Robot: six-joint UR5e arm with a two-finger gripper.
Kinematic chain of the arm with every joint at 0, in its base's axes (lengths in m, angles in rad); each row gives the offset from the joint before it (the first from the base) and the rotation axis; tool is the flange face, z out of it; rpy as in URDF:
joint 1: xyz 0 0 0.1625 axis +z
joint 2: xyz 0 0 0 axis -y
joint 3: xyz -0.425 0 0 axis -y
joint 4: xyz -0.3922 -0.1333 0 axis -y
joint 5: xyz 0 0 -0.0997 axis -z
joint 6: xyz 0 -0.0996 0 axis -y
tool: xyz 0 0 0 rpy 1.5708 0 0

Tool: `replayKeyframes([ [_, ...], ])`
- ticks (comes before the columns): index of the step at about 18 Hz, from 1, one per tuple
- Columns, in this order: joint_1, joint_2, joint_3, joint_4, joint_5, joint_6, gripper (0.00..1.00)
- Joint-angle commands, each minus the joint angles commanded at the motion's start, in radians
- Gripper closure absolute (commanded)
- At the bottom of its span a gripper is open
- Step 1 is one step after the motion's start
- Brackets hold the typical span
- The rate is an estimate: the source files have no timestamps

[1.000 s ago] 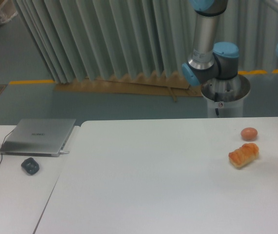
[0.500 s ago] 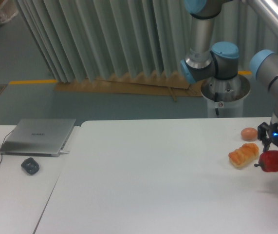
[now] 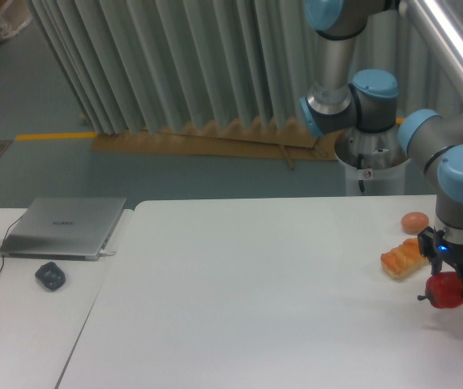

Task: Place the red pepper on the table
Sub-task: 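Lower the held red pepper onto the table beside the bread roll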

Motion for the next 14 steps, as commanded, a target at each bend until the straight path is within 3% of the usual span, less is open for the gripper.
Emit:
replayKeyframes([
  [7,-0.009,-0.005,-0.021,0.028,0.052,-0.003,0.73],
  [8,-0.02,-0.005,-0.021,0.034,0.066,-0.002,0.67],
  [9,-0.021,-0.005,-0.023,0.04,0.08,0.0,0.52],
  [10,-0.025,-0.006,-0.026,0.042,0.093,-0.002,0.45],
  [12,-0.043,-0.005,-0.031,0.055,0.141,-0.006,0.0],
  [14,-0.046,-0.006,-0.035,0.065,0.157,-0.058,0.0],
])
